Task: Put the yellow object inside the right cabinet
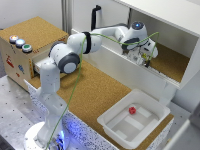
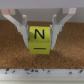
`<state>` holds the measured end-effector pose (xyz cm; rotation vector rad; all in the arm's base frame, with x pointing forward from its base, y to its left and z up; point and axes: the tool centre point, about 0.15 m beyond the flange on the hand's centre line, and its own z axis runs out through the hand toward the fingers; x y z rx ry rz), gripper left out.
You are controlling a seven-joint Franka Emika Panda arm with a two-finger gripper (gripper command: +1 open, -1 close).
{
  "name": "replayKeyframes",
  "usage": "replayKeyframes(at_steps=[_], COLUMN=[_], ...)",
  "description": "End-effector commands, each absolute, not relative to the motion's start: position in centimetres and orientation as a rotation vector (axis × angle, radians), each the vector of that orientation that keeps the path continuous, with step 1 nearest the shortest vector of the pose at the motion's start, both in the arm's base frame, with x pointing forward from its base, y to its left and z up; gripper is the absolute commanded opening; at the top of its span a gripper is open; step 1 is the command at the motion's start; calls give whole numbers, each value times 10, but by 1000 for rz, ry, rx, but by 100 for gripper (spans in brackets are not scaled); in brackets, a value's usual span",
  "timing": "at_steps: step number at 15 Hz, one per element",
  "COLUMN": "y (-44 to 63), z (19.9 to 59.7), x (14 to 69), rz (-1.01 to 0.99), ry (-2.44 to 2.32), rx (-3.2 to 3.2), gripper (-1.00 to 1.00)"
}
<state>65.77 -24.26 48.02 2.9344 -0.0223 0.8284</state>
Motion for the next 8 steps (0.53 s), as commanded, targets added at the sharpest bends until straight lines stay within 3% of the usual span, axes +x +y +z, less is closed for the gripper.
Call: replayKeyframes(at_steps=[1, 6, 8], y=[-243, -231, -215], z=[465, 491, 497], x=[686, 660, 654], rz=[881, 918, 916], ry=[22, 168, 474], rx=[2972, 2943, 2907], gripper=[100, 100, 100])
